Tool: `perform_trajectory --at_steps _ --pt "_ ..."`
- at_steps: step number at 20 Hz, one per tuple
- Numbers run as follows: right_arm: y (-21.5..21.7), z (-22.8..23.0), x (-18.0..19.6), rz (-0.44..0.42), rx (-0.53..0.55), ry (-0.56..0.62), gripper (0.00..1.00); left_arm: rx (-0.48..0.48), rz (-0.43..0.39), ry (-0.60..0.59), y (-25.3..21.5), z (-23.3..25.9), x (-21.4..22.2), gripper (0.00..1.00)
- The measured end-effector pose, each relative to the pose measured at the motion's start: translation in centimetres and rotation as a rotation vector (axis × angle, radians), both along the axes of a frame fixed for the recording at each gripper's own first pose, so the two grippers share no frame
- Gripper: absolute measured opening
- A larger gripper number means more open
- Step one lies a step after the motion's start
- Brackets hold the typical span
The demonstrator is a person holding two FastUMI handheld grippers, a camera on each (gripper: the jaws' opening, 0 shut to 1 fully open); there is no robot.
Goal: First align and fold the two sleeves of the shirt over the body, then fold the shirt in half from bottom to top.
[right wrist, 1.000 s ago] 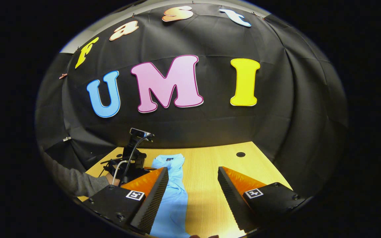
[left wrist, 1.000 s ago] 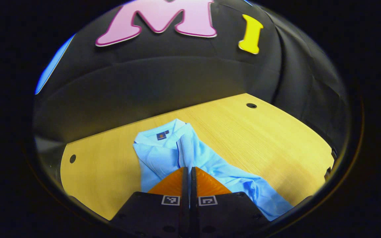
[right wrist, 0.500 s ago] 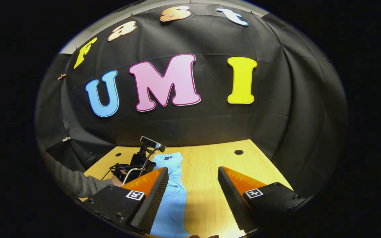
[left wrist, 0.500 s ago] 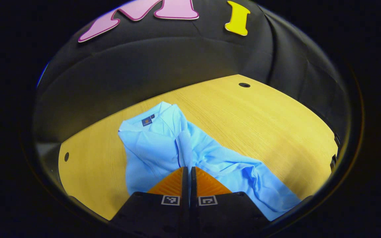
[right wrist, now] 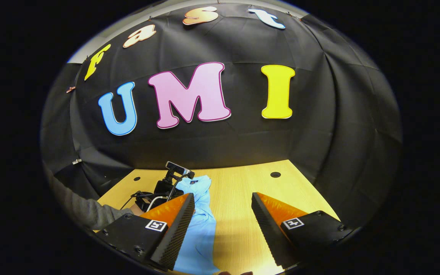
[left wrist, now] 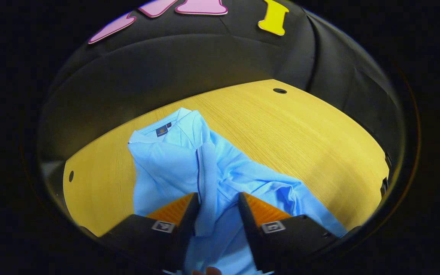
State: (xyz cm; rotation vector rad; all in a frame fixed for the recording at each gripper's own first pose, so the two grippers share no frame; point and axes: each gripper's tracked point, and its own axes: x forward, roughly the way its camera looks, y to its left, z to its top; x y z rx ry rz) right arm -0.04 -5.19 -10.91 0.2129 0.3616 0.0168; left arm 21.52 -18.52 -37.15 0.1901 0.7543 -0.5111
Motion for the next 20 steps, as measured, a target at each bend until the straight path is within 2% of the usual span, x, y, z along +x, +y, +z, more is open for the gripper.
perform_trajectory --at_steps 2,7,10,16,17,20 --pt "0.0 -0.1 -0.1 -0.002 0.000 0.001 0.94 0.014 -0.001 -0.018 0.1 0.1 0.0 0.81" --pt "0.0 -0.5 -0.2 0.004 0.001 0.018 0.94 0.018 0.009 -0.083 0.9 2.1 -0.6 0.82" --pt "0.6 -1.6 -0.8 0.018 0.004 0.039 0.94 -0.011 0.027 -0.147 2.6 5.0 -3.0 0.83" --pt "3.3 -4.1 -3.3 0.080 -0.018 0.087 0.95 -0.057 0.057 -0.212 6.8 9.2 -11.8 0.83" --pt "4.3 -4.9 -3.9 0.105 -0.024 0.109 0.95 -0.059 0.080 -0.215 8.4 10.1 -15.0 0.83" --pt "6.1 -7.3 -6.0 0.138 -0.023 0.176 0.97 -0.081 0.124 -0.174 10.1 10.1 -19.9 0.82"
